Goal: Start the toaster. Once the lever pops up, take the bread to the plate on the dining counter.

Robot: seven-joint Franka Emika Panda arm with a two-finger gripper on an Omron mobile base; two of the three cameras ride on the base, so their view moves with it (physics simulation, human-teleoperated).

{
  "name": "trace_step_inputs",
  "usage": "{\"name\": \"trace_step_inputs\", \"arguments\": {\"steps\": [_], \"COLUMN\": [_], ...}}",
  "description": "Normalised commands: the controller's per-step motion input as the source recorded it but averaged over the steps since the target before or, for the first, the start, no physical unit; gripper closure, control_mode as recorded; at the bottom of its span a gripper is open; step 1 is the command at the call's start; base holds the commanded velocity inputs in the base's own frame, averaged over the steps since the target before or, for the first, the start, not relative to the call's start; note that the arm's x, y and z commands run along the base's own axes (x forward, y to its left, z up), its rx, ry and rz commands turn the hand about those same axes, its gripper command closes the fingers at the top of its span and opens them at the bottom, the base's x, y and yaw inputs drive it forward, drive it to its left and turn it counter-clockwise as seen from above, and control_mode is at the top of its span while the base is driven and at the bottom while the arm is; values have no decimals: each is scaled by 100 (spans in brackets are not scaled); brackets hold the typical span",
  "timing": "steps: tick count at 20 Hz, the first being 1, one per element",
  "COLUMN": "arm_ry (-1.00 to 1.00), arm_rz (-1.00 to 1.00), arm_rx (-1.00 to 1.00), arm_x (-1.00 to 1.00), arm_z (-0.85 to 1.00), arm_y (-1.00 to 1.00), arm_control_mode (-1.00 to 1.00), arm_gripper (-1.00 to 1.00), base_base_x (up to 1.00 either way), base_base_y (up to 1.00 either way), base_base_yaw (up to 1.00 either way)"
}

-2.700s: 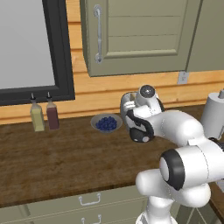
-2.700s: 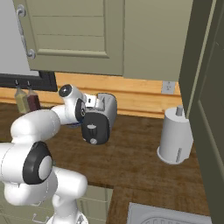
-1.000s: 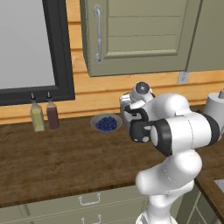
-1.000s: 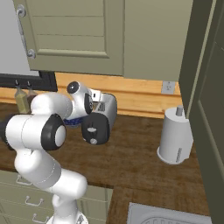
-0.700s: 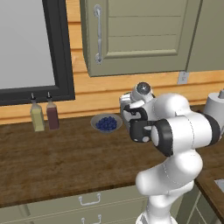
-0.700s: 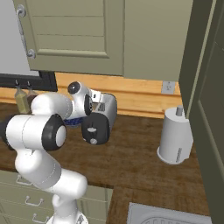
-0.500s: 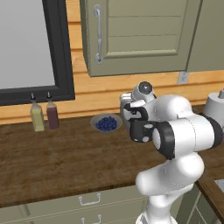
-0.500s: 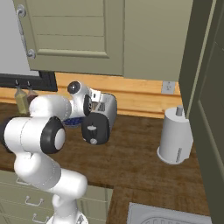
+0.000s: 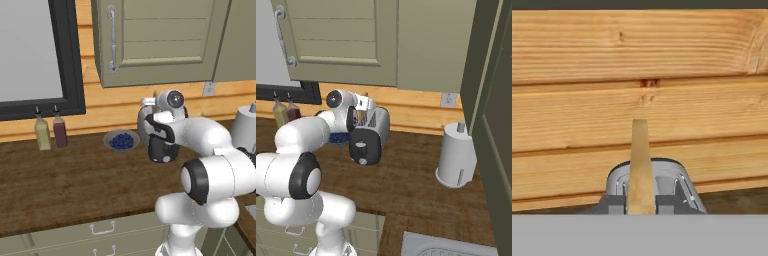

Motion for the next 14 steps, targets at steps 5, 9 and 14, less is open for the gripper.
{"name": "trace_step_inputs", "arguments": {"steps": [5, 9, 14], "arm_ry": [-4, 8, 9], "arm_rz": [0, 0, 0], "arm_rx": [2, 8, 7], "arm_x": [-55, -80, -98], "arm_z": [68, 50, 38], "arm_y": [0, 1, 5], "arm_control_mode": [-100, -100, -100], "arm_gripper": [100, 100, 100], "base_base_x": [0, 0, 0], "base_base_y": [0, 0, 0], "base_base_yaw": [0, 0, 0]}}
